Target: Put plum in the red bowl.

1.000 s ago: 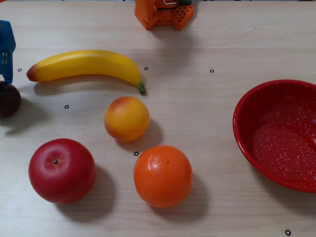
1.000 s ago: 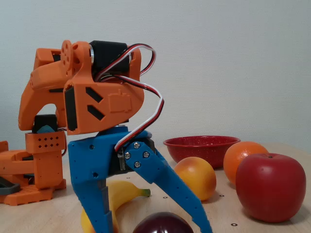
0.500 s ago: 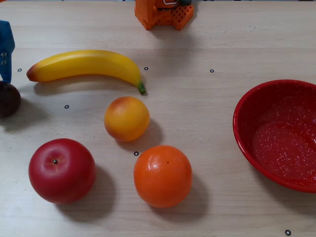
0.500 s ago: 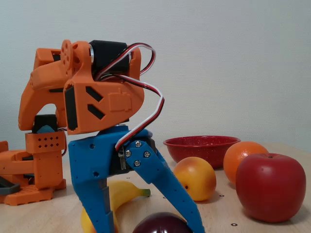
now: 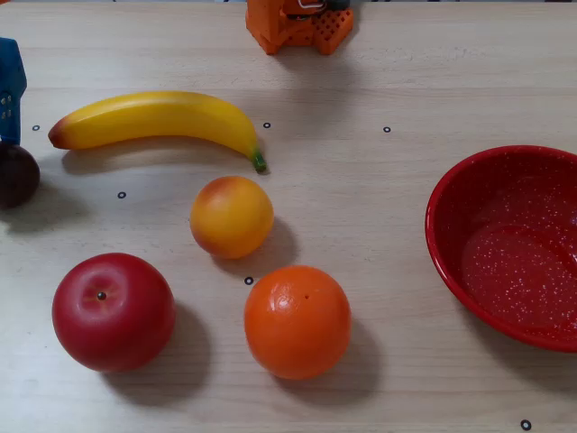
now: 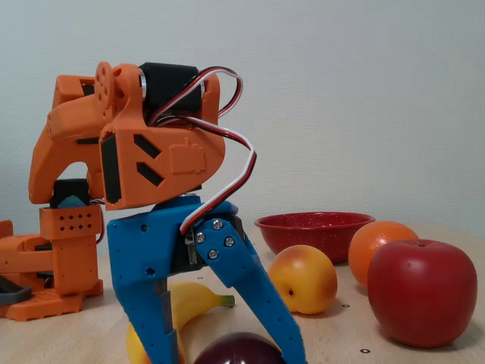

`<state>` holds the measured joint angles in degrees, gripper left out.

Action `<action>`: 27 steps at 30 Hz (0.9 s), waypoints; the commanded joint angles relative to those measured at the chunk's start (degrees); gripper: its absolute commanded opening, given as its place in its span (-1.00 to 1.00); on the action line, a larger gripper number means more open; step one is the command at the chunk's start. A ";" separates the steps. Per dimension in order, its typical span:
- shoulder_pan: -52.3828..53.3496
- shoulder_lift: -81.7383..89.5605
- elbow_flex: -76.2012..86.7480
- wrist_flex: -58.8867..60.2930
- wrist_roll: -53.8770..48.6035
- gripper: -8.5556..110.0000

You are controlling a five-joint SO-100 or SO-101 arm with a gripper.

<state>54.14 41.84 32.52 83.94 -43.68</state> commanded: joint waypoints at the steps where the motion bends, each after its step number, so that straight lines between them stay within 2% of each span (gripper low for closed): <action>1: -1.67 2.81 -5.45 -0.88 -0.53 -0.54; 5: -2.02 2.81 -5.27 0.97 -5.63 -0.86; 11: -2.02 3.78 -5.63 3.69 -6.68 -0.86; 27: -2.37 12.22 -11.16 9.67 -1.49 -0.86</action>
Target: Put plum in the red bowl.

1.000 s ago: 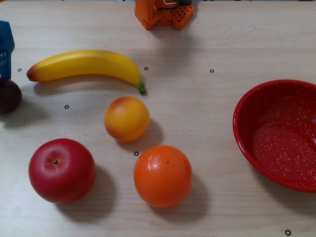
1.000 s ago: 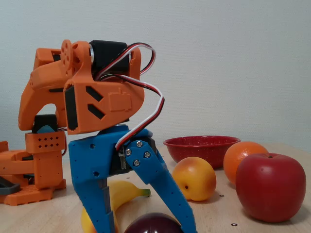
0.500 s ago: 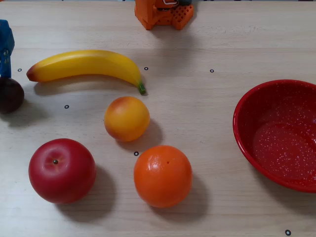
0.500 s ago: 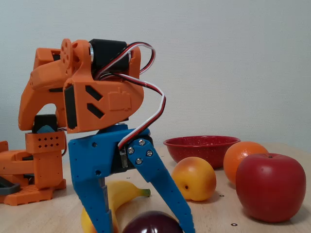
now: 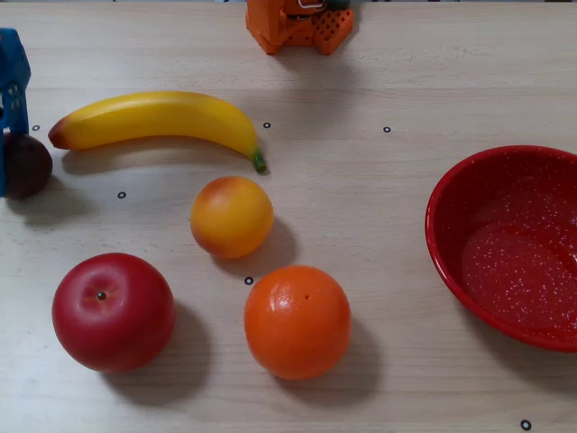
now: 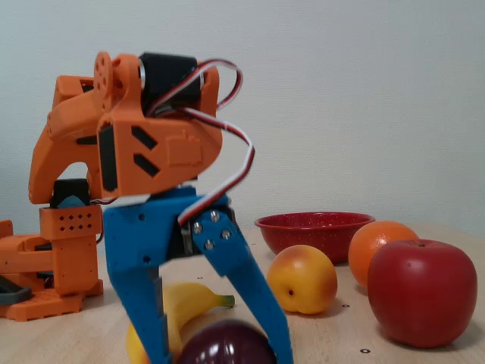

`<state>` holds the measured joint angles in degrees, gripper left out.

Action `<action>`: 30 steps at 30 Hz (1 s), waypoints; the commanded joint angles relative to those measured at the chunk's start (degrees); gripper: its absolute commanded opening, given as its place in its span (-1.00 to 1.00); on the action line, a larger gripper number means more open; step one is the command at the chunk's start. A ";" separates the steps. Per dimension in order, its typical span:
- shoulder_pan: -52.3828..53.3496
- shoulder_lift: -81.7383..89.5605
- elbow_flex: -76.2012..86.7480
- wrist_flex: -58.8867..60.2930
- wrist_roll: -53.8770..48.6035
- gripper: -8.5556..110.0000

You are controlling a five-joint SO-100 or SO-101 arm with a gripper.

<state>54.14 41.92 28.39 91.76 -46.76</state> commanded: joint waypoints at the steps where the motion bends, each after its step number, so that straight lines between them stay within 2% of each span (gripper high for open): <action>1: -2.55 12.66 -7.82 2.55 2.02 -0.86; 12: -5.71 19.34 -14.94 8.44 5.71 -0.86; 20: -7.47 22.24 -14.33 9.67 7.73 -0.86; 30: -15.64 29.18 -10.90 9.49 14.06 -0.86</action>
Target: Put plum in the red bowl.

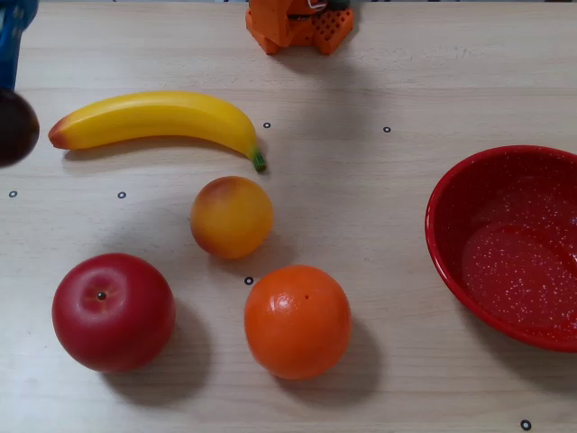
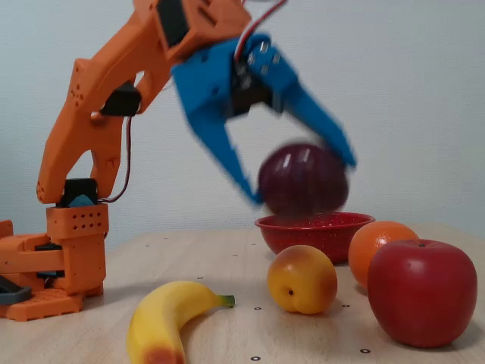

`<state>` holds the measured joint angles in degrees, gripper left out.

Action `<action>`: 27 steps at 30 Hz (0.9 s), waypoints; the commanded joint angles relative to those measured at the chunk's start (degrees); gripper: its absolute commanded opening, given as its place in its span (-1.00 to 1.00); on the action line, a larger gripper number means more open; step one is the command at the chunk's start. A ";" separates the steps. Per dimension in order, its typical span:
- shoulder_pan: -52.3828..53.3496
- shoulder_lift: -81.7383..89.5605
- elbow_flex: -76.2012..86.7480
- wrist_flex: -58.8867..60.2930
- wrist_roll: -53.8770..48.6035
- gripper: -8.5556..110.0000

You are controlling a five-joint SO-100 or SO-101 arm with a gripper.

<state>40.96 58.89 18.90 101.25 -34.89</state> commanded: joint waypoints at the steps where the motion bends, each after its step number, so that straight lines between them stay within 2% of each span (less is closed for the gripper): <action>1: -3.34 13.10 -0.88 0.00 2.81 -0.86; 19: -15.64 31.38 18.37 0.00 10.63 -0.86; 27: -18.46 40.43 34.72 -6.86 12.48 -0.86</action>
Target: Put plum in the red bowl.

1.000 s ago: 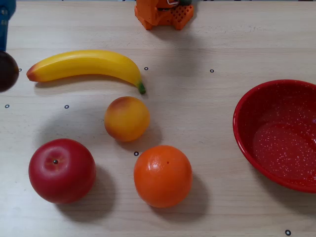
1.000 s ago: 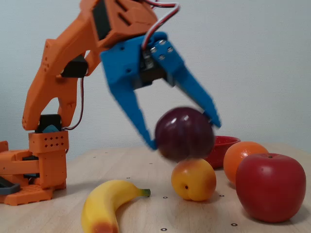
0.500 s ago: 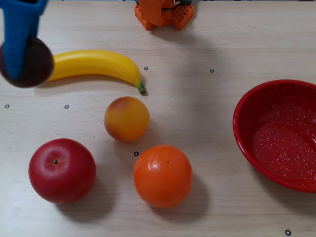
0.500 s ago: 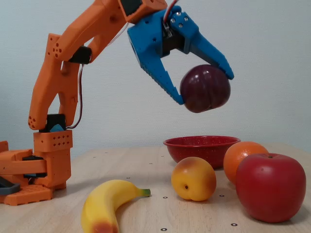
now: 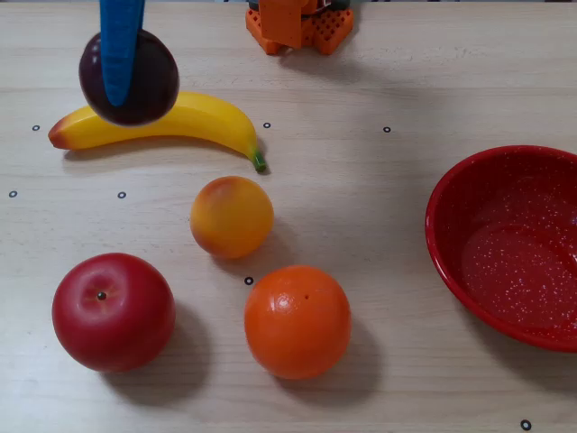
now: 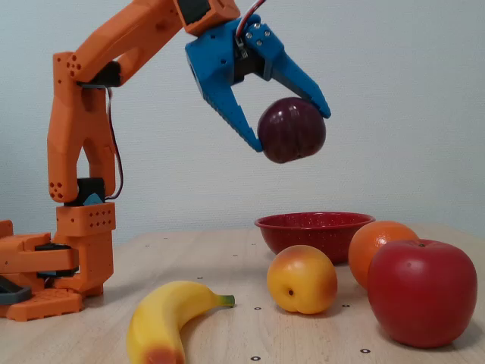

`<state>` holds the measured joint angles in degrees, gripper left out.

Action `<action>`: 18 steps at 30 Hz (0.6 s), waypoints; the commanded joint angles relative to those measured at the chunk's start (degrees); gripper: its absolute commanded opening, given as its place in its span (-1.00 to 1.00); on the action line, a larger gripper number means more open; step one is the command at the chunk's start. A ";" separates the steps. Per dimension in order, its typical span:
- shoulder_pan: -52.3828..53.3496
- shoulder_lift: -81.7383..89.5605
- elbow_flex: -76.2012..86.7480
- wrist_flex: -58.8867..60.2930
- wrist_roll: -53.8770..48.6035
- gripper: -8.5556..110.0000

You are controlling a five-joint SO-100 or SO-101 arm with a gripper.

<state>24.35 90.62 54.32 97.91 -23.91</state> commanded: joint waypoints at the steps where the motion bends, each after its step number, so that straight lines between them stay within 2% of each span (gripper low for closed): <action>1: -2.29 9.76 1.67 -4.92 1.67 -0.86; 8: -7.03 15.91 17.49 -16.26 4.92 -0.86; 18: -19.25 14.59 17.05 -15.82 12.13 -0.86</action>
<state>8.00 99.76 76.38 82.44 -13.27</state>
